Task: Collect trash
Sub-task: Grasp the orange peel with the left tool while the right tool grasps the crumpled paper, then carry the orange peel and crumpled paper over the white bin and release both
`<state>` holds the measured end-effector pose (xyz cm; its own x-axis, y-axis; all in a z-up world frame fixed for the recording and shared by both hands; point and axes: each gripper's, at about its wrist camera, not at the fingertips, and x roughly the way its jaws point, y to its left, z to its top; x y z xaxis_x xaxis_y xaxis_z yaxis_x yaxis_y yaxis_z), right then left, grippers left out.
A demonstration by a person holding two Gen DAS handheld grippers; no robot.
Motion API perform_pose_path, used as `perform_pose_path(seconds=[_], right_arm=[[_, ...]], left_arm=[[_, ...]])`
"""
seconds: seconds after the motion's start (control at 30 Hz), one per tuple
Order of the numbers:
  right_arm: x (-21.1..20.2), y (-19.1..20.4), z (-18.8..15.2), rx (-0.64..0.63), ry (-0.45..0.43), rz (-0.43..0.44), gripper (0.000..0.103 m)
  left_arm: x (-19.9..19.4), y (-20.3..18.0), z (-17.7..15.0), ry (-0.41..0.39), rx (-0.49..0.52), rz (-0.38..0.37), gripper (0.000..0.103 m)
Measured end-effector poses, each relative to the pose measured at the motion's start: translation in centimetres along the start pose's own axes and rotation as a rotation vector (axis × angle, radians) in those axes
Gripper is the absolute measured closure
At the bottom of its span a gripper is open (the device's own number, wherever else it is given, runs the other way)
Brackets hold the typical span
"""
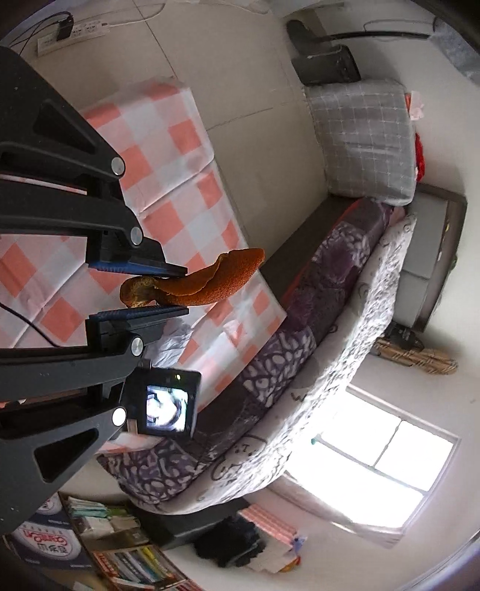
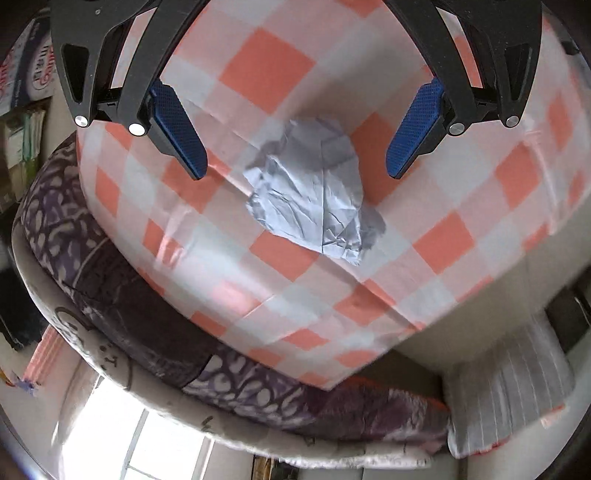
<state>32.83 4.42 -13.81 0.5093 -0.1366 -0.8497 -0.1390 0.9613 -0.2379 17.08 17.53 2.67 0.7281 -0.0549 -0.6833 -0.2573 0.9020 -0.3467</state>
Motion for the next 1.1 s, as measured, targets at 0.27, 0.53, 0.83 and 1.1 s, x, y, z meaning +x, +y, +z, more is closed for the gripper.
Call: perform_pose_path(seconds=[0.27,0.53,0.83,1.1], right_arm=[[1.6,-0.8,-1.7,0.071,0.069,0.063,0.063],[-4.2,-4.0,-4.6,0.147,-0.009,0.067,0.064],[-11.5,-8.0,-8.6,0.230,-0.076,0.048,0.064],[-15.6,-12.0,-12.9,0.289,-0.108,-0.011,0.064]], left_arm=[[0.0,1.8,0.6,-0.018,-0.069,0.022,0.088],[0.4,1.1,0.0,0.004,-0.065,0.006,0.088],[0.6,-0.6,-1.3,0.018,-0.001,0.001,0.088],[0.5,-2.4,-2.4,0.016,0.054,-0.004,0.088]])
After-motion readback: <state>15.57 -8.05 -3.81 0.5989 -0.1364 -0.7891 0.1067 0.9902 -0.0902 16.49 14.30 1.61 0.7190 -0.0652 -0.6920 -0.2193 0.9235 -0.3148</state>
